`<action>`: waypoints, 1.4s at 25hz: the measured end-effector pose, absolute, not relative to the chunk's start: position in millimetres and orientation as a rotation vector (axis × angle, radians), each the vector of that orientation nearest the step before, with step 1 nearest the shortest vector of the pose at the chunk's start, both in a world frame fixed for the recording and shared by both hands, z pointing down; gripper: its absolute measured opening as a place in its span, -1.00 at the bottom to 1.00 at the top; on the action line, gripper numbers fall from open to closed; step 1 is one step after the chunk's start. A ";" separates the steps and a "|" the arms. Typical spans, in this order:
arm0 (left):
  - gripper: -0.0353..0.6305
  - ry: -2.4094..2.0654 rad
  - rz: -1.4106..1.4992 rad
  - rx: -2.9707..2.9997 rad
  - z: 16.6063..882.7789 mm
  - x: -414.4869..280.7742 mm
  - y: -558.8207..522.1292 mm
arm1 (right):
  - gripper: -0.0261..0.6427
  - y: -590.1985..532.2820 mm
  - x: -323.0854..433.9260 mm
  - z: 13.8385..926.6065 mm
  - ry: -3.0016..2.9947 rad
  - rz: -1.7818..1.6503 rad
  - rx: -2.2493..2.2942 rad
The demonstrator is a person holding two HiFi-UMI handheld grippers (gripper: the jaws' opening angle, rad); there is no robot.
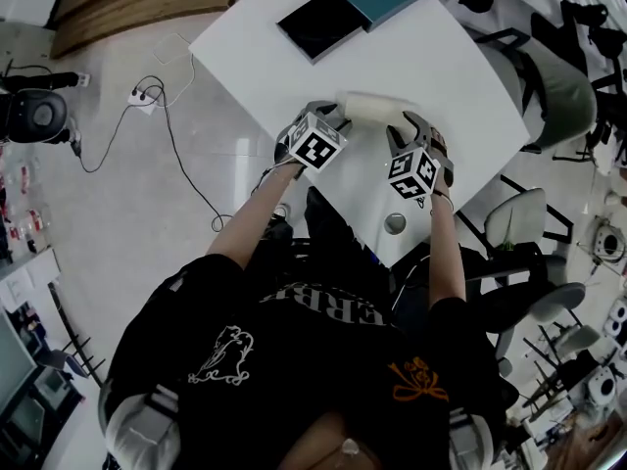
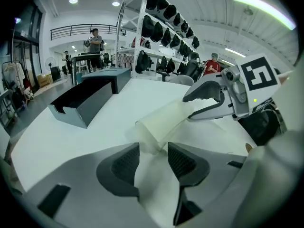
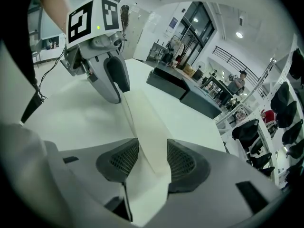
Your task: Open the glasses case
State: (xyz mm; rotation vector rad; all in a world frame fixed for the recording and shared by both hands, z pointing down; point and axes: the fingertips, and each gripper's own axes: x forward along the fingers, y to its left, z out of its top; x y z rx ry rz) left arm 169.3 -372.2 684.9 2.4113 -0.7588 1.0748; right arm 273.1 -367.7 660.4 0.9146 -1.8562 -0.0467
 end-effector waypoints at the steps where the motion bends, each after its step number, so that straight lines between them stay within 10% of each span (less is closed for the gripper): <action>1: -0.31 -0.756 1.069 2.420 683.7 170.0 -372.5 | -0.33 -367.8 272.9 660.6 -1.856 -0.044 0.911; 35: -0.31 -0.670 1.167 2.486 686.6 175.1 -375.0 | -0.56 -464.2 282.6 630.2 -1.811 0.065 1.245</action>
